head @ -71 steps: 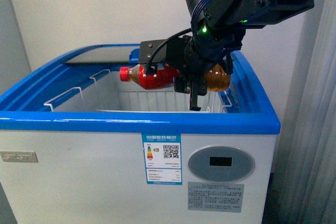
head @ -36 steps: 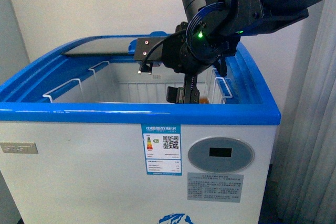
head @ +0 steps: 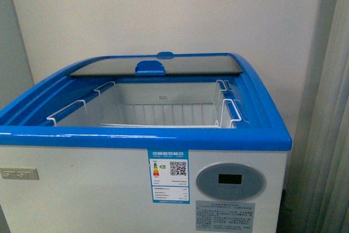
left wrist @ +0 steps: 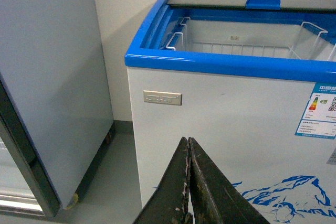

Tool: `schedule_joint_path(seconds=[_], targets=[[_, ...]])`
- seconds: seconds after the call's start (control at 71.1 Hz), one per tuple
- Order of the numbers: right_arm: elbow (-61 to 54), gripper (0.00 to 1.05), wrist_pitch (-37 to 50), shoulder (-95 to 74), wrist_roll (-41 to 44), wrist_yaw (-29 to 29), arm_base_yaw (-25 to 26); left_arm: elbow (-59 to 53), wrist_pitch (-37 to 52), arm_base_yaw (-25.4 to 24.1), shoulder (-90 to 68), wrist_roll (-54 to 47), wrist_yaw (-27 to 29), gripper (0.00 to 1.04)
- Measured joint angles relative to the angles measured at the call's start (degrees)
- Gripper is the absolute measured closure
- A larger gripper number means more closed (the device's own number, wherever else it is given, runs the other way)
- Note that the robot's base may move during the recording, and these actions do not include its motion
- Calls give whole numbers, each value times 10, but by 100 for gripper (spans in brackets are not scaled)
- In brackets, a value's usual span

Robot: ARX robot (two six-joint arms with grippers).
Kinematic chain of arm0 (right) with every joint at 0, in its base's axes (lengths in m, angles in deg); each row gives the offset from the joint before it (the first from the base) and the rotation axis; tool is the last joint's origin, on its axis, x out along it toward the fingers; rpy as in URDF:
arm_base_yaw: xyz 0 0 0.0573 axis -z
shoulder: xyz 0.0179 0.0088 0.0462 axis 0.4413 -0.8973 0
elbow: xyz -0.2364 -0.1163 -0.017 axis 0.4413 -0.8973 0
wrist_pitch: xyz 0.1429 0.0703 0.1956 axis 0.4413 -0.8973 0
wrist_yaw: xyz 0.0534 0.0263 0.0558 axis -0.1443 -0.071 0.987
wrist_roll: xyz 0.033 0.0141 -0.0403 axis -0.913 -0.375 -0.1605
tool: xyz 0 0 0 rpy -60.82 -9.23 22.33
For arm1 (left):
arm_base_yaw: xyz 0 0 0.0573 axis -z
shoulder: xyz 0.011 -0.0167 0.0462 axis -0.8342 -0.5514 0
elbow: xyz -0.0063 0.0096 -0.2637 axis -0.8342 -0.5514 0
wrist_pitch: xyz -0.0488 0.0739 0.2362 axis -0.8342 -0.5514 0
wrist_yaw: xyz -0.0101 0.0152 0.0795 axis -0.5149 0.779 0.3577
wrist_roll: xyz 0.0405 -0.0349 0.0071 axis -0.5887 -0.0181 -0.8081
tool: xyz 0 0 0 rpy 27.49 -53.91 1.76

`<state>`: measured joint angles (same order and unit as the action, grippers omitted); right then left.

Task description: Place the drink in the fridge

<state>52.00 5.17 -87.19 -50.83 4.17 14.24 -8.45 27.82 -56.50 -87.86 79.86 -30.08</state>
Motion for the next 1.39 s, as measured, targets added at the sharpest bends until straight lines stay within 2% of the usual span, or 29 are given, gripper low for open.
schedule_joint_path(seconds=[0.155, 0.239, 0.267, 0.352, 0.422, 0.577, 0.774, 0.999, 1.393], targets=[[-216, 8, -96, 247, -137, 92, 38, 0, 0, 0, 0, 0, 0, 102], [-294, 8, -156, 379, -153, 92, 62, 0, 0, 0, 0, 0, 0, 102], [-327, 11, -139, 426, -149, 68, 70, 0, 0, 0, 0, 0, 0, 102], [-442, 25, 23, 560, -126, -2, 110, 0, 0, 0, 0, 0, 0, 102], [-504, 38, 105, 632, -120, -6, 116, 0, 0, 0, 0, 0, 0, 102], [-623, 68, 152, 672, -111, -4, 117, 0, 0, 0, 0, 0, 0, 102], [-691, 102, 181, 717, -110, -2, 118, 0, 0, 0, 0, 0, 0, 102], [-757, 102, 204, 754, -108, -4, 118, 0, 0, 0, 0, 0, 0, 102], [-806, 102, 218, 790, -108, -3, 118, 0, 0, 0, 0, 0, 0, 102]])
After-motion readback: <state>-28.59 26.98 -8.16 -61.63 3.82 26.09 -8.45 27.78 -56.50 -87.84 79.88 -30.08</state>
